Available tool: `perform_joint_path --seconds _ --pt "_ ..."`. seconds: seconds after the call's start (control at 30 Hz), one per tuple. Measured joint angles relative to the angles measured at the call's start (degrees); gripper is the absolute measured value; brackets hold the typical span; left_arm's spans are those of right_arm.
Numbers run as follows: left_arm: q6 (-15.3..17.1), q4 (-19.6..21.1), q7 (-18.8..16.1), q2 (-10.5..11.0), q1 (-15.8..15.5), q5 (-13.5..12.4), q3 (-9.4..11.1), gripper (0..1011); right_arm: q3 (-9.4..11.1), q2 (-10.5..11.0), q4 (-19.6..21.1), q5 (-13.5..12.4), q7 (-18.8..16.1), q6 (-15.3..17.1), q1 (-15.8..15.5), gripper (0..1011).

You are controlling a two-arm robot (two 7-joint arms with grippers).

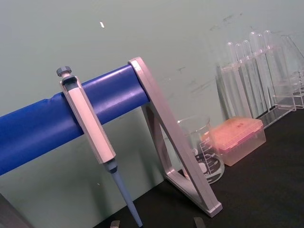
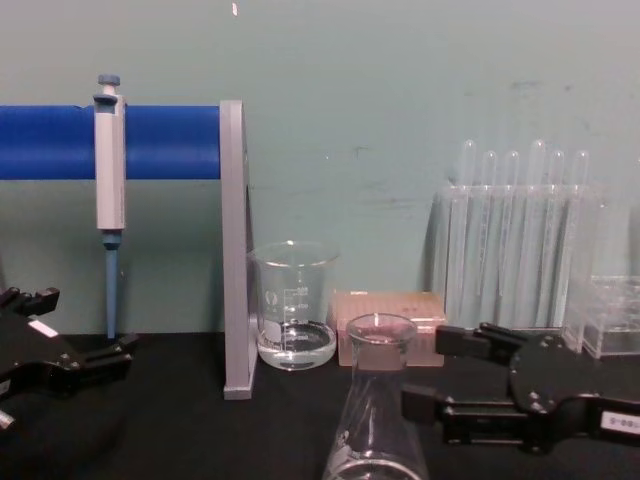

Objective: Grasp the erlenmeyer flask with one hand, shake it three times, then place it back.

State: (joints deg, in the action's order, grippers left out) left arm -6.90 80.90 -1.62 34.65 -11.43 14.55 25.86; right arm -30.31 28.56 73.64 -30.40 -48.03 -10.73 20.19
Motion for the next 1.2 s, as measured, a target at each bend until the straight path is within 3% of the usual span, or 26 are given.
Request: perform_joint_path --seconds 0.57,1.2 --pt "0.0 0.0 0.0 0.0 0.0 0.0 0.0 1001 -2.83 -4.27 -8.6 -0.38 -3.09 -1.42 6.33 1000" --pt "0.0 0.0 0.0 0.0 0.0 0.0 0.0 1001 -4.09 -5.99 -12.44 -0.78 -5.3 -2.2 9.05 1000"
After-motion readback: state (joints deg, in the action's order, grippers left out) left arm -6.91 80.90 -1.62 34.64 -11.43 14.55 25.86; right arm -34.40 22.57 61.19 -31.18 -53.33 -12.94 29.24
